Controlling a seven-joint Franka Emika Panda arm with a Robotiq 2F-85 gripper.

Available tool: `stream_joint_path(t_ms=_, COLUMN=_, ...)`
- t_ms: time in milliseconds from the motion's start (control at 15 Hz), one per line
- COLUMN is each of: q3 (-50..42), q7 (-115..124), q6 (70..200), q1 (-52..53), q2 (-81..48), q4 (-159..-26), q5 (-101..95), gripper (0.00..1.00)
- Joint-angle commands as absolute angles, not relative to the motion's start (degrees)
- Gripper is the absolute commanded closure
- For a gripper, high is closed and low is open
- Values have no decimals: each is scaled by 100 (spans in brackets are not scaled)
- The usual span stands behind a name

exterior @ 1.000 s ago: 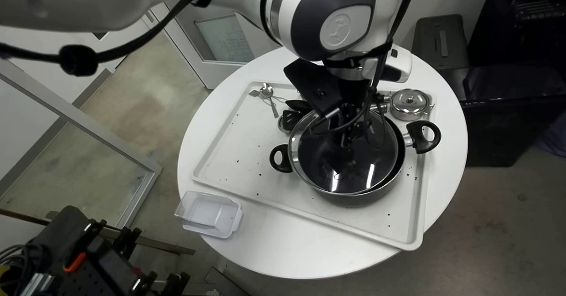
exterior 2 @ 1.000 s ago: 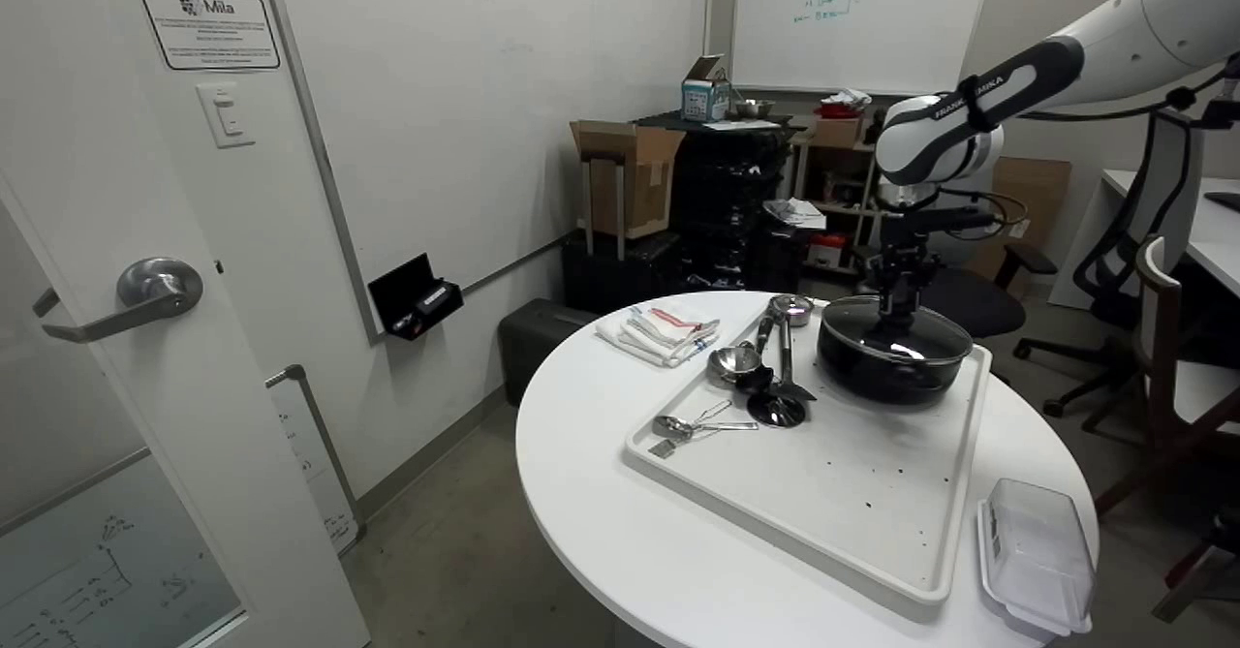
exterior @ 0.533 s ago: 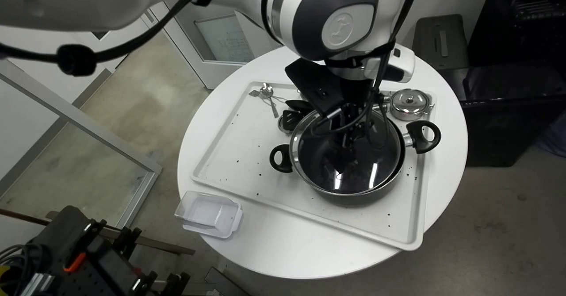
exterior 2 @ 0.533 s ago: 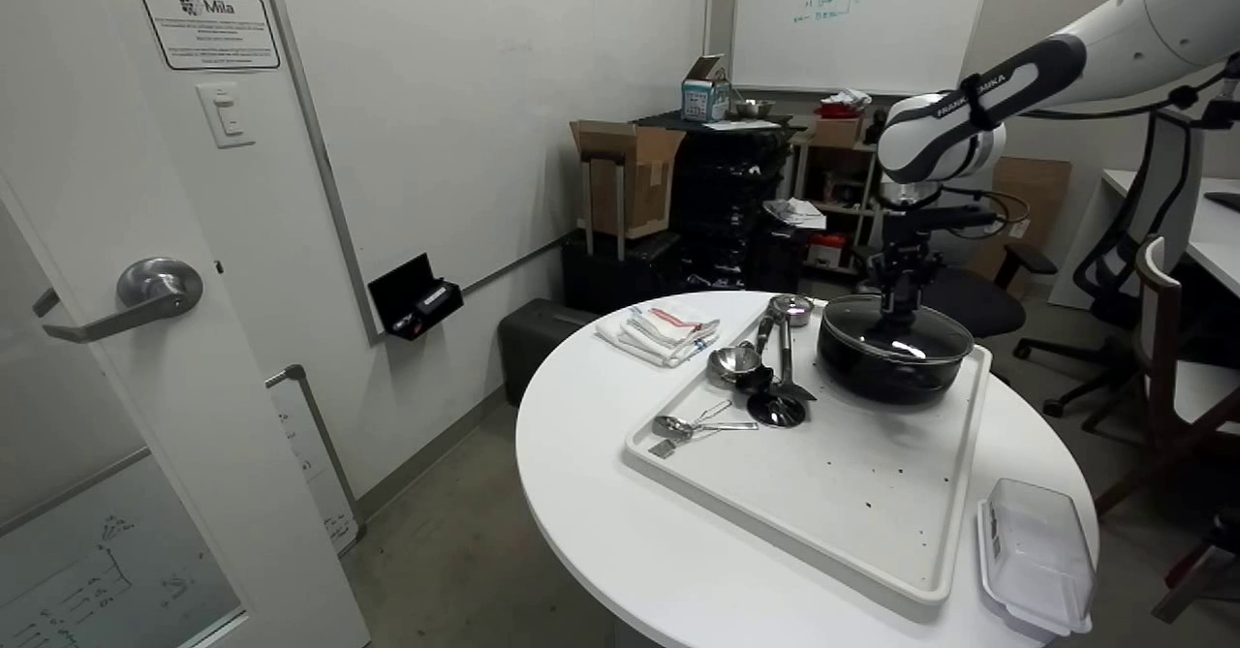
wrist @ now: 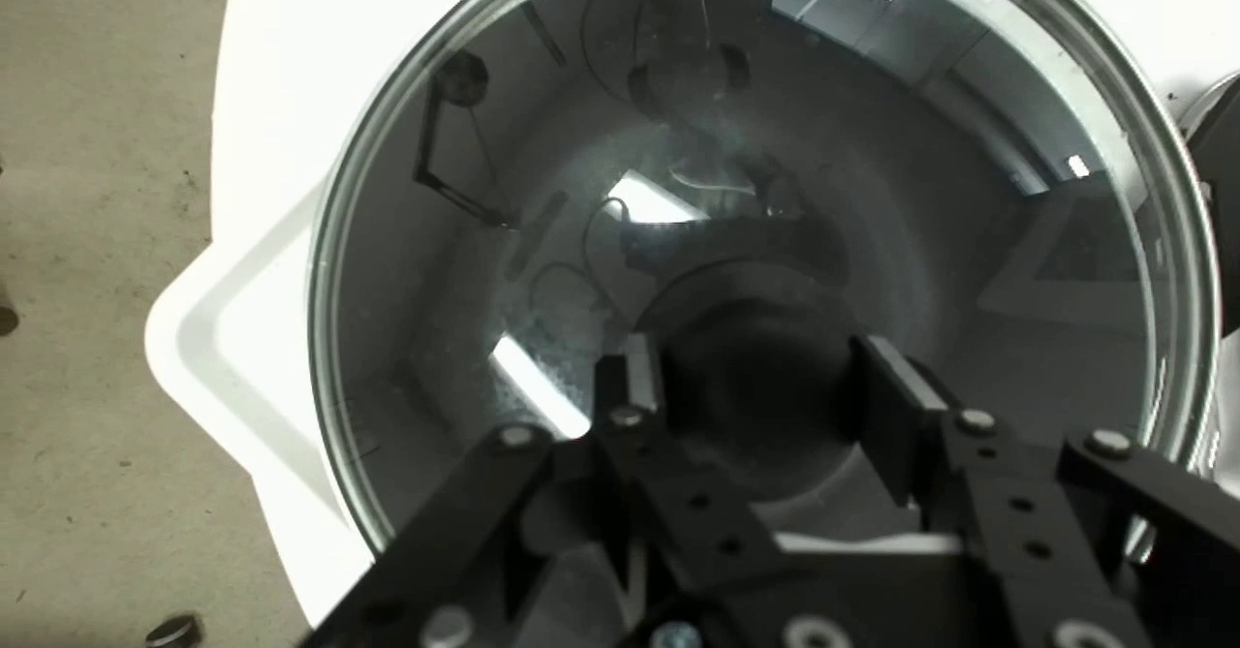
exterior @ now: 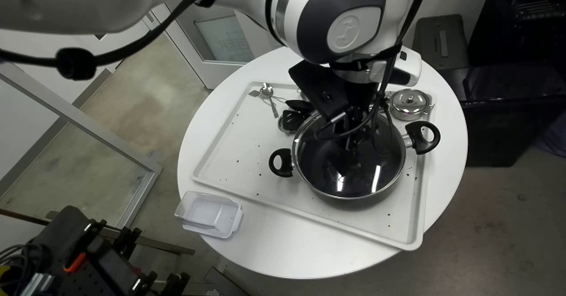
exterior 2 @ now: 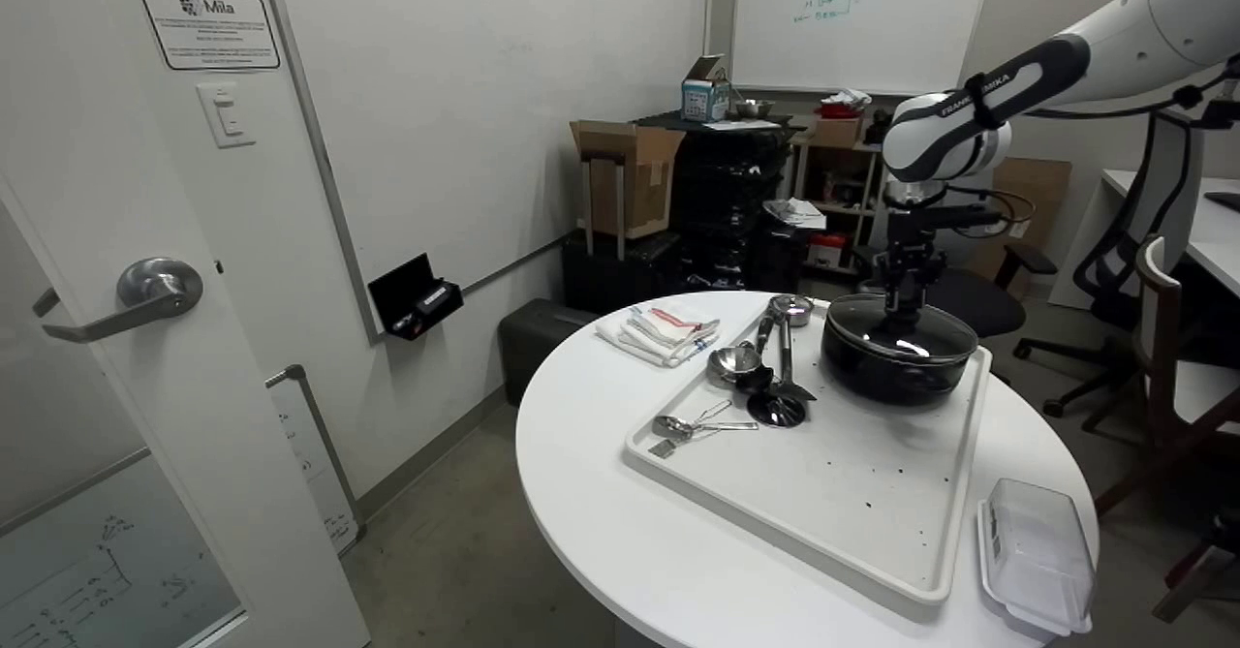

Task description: Put the glass lid on the black pot.

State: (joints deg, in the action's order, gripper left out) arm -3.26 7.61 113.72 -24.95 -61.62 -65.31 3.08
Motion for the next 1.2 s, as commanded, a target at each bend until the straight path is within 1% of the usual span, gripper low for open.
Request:
stream_joint_path(t_ms=0, q3=-272, q7=738, q6=11126, q1=-2601, q2=-6065, q4=-6484, q5=409, gripper=75)
stream_joint_path(t_ms=467, q3=-281, q7=784, q6=11069, q1=-2599, q2=-6068, q4=-6468, q5=380, gripper=75)
stream_joint_path(t_ms=533, q3=-277, q7=785, q6=11075, q1=-2598, q2=-6061, q4=-6478, q5=384, gripper=52)
stream_joint_path(t_ms=600, q3=-282, q7=803, q6=11091, q1=-2587, q2=-6048, q4=-6498, q5=378, gripper=25)
stream_joint_path(t_ms=667, q3=-281, q7=806, q6=11110, q1=-2582, q2=-6035, q4=-6519, q5=376, gripper=23)
stream_joint_path(t_ms=867, q3=-282, q7=820, q6=11165, q1=-2570, q2=-5972, q4=-6571, q5=374, gripper=2)
stream_joint_path(t_ms=1000, q3=-277, q7=811, q6=11192, q1=-2562, q2=-5930, q4=-6604, q5=368, gripper=0)
stream_joint_path(t_ms=1133, q3=-261, q7=778, q6=11233, q1=-2547, q2=-5872, q4=-6663, q5=358, gripper=0)
